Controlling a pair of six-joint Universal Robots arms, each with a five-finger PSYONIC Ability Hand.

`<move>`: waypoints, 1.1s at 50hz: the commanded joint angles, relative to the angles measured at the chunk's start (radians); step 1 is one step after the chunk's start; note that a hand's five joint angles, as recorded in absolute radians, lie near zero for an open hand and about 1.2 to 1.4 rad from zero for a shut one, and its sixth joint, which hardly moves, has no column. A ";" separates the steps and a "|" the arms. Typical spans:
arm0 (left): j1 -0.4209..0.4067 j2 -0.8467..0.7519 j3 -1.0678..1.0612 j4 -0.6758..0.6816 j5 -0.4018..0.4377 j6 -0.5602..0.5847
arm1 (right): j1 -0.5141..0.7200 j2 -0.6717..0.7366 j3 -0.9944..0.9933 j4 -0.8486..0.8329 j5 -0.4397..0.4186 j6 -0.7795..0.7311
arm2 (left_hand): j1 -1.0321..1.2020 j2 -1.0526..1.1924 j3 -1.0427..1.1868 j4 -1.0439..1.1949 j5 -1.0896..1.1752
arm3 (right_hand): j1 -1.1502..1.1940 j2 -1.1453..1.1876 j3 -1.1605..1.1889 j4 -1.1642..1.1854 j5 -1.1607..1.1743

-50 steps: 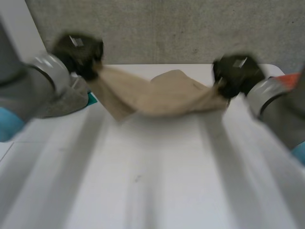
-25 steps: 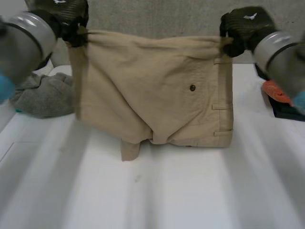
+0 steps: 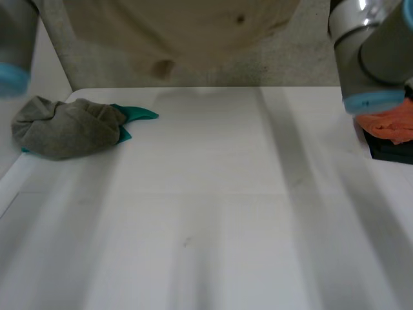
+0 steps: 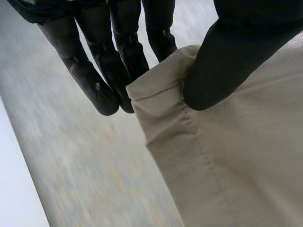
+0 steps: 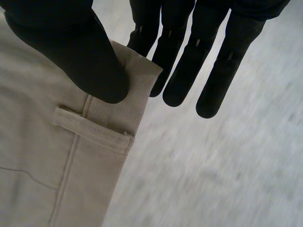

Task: Fold the laundry.

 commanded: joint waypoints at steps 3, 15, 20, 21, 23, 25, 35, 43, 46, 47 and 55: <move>-0.044 0.018 -0.495 0.016 0.013 0.095 | -0.026 0.018 0.351 0.093 -0.058 -0.021 | 0.246 0.202 0.210 0.201 0.239 | 0.284 0.225 0.210 0.200 0.208; -0.118 -0.071 -0.726 -0.094 -0.074 0.277 | -0.072 0.013 0.653 0.238 -0.106 -0.211 | 0.246 0.202 0.210 0.201 0.239 | 0.284 0.225 0.210 0.200 0.208; -0.159 0.019 -0.787 -0.257 -0.099 0.308 | -0.083 -0.141 0.712 0.523 -0.129 -0.377 | 0.246 0.202 0.210 0.201 0.239 | 0.284 0.225 0.210 0.200 0.208; -0.177 0.059 -0.811 -0.324 -0.100 0.308 | -0.085 -0.159 0.723 0.572 -0.137 -0.414 | 0.246 0.202 0.210 0.201 0.239 | 0.284 0.225 0.210 0.200 0.208; -0.205 0.120 -0.853 -0.448 -0.097 0.308 | -0.094 -0.208 0.753 0.718 -0.172 -0.550 | 0.246 0.202 0.210 0.201 0.239 | 0.284 0.225 0.210 0.200 0.208; -0.228 0.154 -0.878 -0.538 -0.096 0.314 | -0.105 -0.237 0.776 0.819 -0.186 -0.650 | 0.246 0.202 0.210 0.201 0.239 | 0.284 0.225 0.210 0.200 0.208; -0.294 0.199 -0.872 -0.782 -0.034 0.392 | -0.172 -0.328 0.847 1.124 -0.212 -0.925 | 0.246 0.202 0.210 0.201 0.239 | 0.284 0.225 0.210 0.200 0.208; -0.199 -0.026 -0.485 -0.434 -0.045 0.420 | -0.168 -0.235 0.686 0.889 -0.187 -0.611 | 0.246 0.202 0.210 0.201 0.239 | 0.284 0.225 0.210 0.200 0.208; -0.167 -0.147 -0.294 -0.342 -0.054 0.406 | -0.166 -0.193 0.623 0.754 -0.151 -0.489 | 0.246 0.202 0.210 0.201 0.239 | 0.284 0.225 0.210 0.200 0.208; -0.159 -0.183 -0.248 -0.330 -0.056 0.400 | -0.165 -0.170 0.596 0.684 -0.125 -0.453 | 0.246 0.202 0.210 0.201 0.239 | 0.284 0.225 0.210 0.200 0.208; -0.144 -0.560 0.240 -0.331 -0.074 0.329 | -0.139 0.017 0.476 0.346 -0.003 -0.458 | 0.246 0.202 0.210 0.201 0.239 | 0.284 0.225 0.210 0.200 0.208</move>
